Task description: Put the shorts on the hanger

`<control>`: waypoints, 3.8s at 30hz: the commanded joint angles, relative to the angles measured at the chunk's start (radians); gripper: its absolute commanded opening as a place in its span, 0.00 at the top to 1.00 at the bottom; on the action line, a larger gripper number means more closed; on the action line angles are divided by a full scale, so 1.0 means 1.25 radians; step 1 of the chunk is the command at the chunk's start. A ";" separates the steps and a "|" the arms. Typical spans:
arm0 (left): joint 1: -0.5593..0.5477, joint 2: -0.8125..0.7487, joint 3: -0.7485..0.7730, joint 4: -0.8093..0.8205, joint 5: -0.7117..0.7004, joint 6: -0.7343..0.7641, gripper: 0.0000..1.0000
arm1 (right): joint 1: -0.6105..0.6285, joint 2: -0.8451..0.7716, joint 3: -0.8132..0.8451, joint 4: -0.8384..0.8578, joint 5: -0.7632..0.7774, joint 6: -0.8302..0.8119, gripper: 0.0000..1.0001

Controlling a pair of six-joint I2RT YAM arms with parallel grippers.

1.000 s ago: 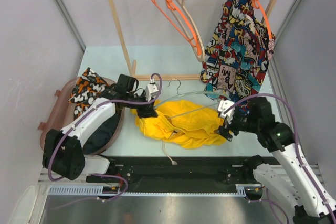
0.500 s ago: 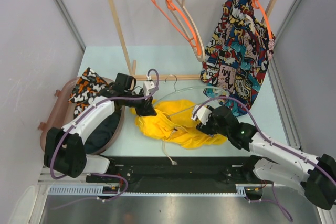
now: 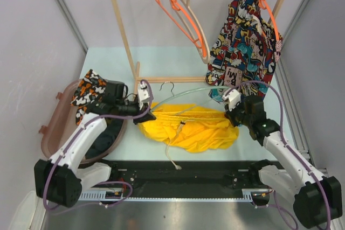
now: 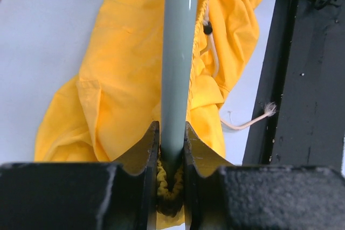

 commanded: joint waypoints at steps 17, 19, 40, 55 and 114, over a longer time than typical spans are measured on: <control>0.012 -0.118 -0.040 -0.189 -0.232 0.456 1.00 | -0.311 0.052 0.195 -0.189 -0.246 0.078 1.00; 0.012 -0.088 -0.025 -0.189 -0.273 0.467 1.00 | -0.313 0.045 0.206 -0.194 -0.239 0.072 1.00; -0.015 0.075 0.068 -0.196 -0.476 0.389 1.00 | -0.324 -0.016 0.276 -0.254 -0.199 0.028 1.00; -0.193 0.093 0.175 -0.187 -0.507 0.271 1.00 | -0.150 -0.029 0.327 -0.275 -0.138 0.066 1.00; -0.195 0.065 0.445 -0.340 -0.208 0.325 1.00 | 0.216 0.089 0.459 -0.219 -0.376 -0.125 0.72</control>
